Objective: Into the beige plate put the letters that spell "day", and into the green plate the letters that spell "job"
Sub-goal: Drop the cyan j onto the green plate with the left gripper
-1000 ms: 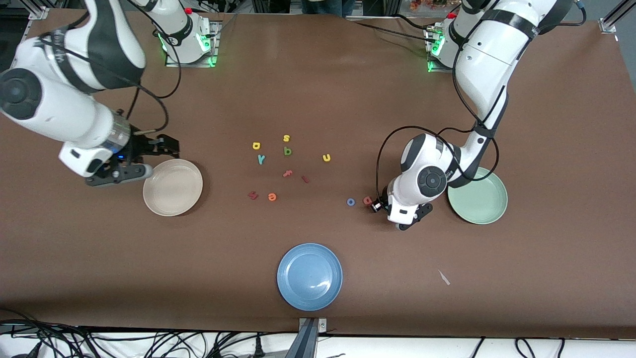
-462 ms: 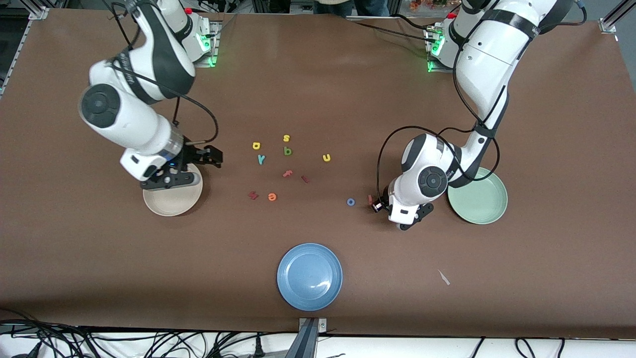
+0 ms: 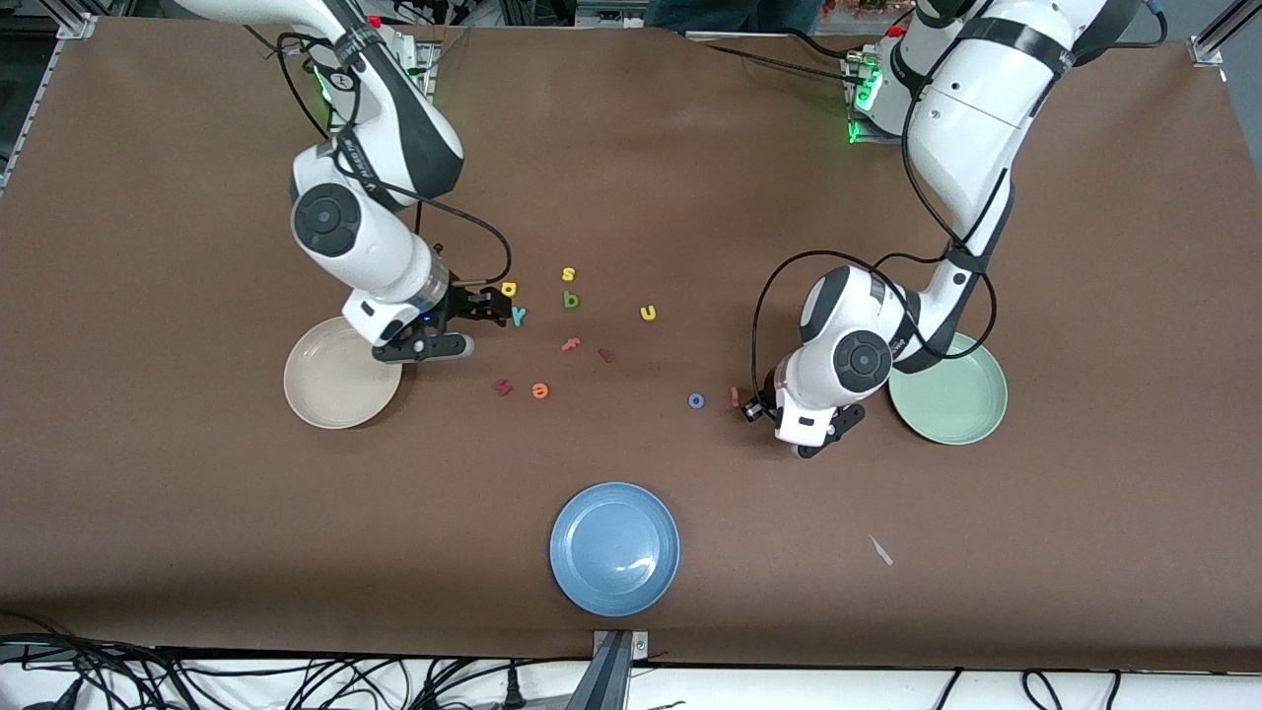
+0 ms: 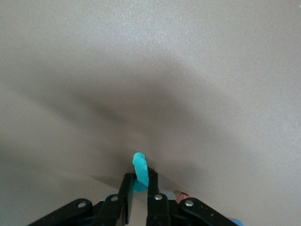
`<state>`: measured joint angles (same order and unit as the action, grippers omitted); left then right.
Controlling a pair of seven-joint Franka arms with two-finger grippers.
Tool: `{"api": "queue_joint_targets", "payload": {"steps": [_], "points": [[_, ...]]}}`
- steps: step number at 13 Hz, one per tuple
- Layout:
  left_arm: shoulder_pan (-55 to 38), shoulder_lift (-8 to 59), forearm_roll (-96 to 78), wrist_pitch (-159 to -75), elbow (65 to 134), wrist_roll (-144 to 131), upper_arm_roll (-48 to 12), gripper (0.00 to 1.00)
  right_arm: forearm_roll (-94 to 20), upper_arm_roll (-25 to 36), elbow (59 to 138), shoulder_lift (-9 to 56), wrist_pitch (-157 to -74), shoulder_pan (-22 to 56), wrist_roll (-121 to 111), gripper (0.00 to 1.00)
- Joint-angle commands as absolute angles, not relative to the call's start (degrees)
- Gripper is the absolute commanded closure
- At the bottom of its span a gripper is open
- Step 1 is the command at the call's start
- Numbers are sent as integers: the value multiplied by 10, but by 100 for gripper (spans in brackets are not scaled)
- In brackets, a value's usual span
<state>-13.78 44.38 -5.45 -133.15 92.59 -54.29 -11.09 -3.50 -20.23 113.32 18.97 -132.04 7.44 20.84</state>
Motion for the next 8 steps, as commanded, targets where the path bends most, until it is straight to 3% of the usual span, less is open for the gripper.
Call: {"api": "queue_joint_targets", "payload": {"steps": [1, 4, 8], "points": [[-139, 439, -40, -1337, 933, -542, -107, 100, -16, -207, 1185, 184, -1369, 87, 232, 0], [-126, 424, -40, -1326, 930, -540, -107, 100, 92, -209, 1200, 182, -1355, 89, 301, 0], [-67, 344, -40, -1141, 928, -439, -109, 100, 98, -209, 1214, 184, -1354, 90, 303, 0]]}}
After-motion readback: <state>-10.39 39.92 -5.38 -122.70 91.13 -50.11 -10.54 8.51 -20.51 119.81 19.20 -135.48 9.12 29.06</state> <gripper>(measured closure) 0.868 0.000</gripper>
